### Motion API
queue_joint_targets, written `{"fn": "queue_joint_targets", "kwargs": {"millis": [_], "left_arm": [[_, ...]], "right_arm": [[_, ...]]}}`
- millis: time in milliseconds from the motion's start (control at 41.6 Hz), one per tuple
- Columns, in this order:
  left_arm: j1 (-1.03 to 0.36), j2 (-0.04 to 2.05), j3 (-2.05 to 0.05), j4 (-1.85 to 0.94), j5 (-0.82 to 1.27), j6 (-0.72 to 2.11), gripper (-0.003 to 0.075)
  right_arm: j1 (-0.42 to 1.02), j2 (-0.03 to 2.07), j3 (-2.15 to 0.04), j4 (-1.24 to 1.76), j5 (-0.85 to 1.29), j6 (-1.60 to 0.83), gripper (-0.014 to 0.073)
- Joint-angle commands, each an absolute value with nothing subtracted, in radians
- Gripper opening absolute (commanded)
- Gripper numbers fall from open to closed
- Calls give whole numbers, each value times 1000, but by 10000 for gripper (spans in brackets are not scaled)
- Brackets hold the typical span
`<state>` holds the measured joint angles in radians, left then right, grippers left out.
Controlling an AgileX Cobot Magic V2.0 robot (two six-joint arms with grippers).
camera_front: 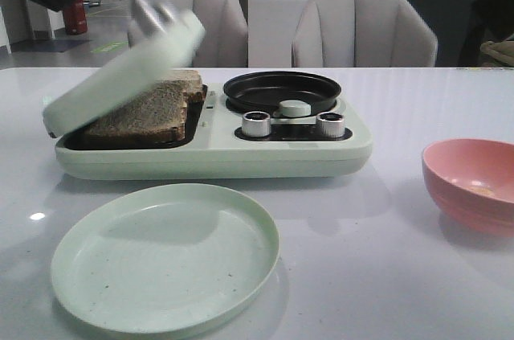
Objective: Make breakfast with bread and shrimp
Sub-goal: 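Push the sandwich press lid down closed with the left gripper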
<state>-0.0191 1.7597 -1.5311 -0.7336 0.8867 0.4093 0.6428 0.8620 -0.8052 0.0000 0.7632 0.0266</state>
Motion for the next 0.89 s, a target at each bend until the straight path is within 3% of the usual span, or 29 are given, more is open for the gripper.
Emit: {"fn": "queue_joint_targets", "kwargs": {"millis": [0, 481, 697, 866], "left_arm": [[-96, 1663, -1541, -732, 865, 417, 99], [-554, 1315, -1194, -543, 642, 418, 100], [-671, 1161, -1028, -502, 595, 414, 102], [-694, 1040, -910, -363, 561, 234, 103]], "right_arm": [[641, 852, -831, 0, 696, 28, 473], [641, 852, -831, 0, 689, 28, 473], [641, 852, -831, 0, 688, 28, 473], [641, 852, -831, 0, 693, 28, 473]]}}
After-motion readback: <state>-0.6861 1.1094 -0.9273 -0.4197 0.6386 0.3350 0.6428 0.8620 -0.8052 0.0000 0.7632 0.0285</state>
